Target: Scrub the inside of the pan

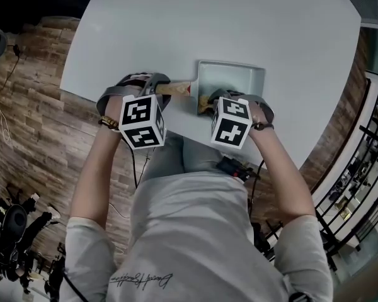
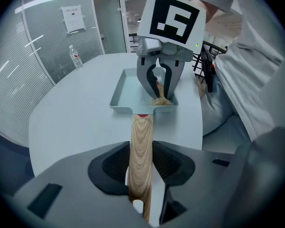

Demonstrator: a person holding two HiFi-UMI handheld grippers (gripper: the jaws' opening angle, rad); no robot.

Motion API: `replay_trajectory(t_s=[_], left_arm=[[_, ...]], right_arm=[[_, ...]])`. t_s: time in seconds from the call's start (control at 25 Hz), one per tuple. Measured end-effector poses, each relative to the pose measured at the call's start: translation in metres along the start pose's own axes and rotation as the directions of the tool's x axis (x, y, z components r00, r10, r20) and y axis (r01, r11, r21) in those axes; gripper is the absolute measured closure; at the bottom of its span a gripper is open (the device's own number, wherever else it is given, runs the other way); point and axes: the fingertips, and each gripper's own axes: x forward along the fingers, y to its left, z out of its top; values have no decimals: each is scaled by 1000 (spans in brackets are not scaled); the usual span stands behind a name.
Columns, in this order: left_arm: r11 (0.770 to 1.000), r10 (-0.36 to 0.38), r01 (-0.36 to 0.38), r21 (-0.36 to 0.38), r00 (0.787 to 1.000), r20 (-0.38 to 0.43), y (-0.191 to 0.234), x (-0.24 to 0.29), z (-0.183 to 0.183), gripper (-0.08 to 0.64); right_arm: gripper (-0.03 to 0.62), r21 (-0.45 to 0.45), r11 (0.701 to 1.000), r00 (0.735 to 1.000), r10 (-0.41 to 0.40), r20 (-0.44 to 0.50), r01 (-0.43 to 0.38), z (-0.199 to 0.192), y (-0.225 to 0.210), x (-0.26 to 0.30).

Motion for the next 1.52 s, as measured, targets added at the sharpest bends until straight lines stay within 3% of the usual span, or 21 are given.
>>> replay_trajectory(t_s=[0.2, 0.52, 0.64, 0.84, 1.16, 1.52], left_arm=[[1000, -1, 1, -2, 1000, -4, 0, 0, -3, 408], [999, -12, 13, 46, 999, -33, -3, -2, 0, 410], [998, -15, 17, 53, 999, -36, -3, -4, 2, 410], [998, -19, 21, 55, 999, -36, -4, -4, 4, 410], [999, -4, 6, 46, 999, -35, -5, -5, 4, 411], [1000, 4, -4, 9, 999, -41, -3, -4, 0, 410]], right_arm=[[526, -16, 1000, 1000, 3, -16, -3, 2, 1, 2], [525, -16, 994, 994, -112, -18, 112, -2, -9, -4], [525, 14, 980, 980, -198, 9, 197, -3, -42, -13], [523, 7, 937, 937, -350, 16, 350, -4, -92, -25], [523, -49, 926, 928, -373, 11, 373, -4, -94, -26], [523, -56, 947, 949, -315, 9, 315, -5, -77, -21]])
